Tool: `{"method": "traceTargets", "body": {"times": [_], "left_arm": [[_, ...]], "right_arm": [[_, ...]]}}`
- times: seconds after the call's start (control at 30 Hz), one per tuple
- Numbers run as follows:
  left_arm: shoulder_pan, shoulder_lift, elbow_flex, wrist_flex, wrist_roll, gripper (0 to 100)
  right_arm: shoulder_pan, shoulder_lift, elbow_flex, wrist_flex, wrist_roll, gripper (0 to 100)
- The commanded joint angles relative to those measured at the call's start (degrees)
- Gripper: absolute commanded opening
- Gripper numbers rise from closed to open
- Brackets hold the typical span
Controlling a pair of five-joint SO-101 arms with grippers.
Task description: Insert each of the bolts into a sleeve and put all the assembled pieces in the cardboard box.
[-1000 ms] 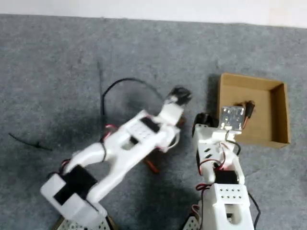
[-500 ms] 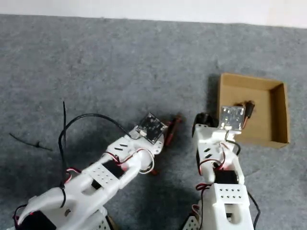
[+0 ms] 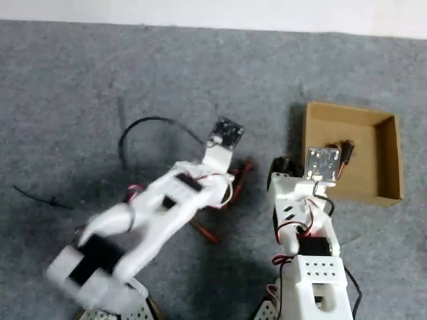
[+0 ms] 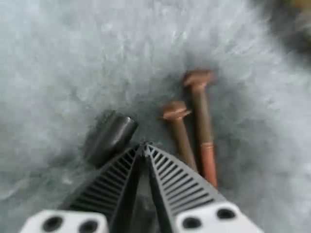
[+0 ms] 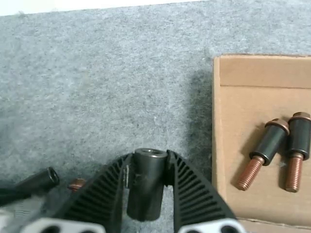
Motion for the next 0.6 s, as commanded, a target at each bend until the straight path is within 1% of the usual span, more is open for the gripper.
{"method": "traceTargets", "body": {"times": [0.0,0.07,0.1,0.47,0.57], "left_arm": [[0.8,6.5,-12.9,10.3,0.9,0],[0.6,8.0,-16.8,15.0,1.0,0],[0.5,8.7,-17.9,16.1,1.0,0],[0.7,9.4,-18.3,16.7,1.1,0],[0.4,5.9,-17.2,17.2,1.1,0]], "right_arm": [[0.7,-1.7,-0.4,-1.5,0.7,0.6],[0.7,-1.7,-0.5,-1.5,0.7,0.6],[0.7,-1.7,-0.5,-1.5,0.7,0.6],[0.7,-1.7,-0.6,-1.5,0.7,0.6],[0.7,-1.7,-0.6,-1.5,0.7,0.6]]}}
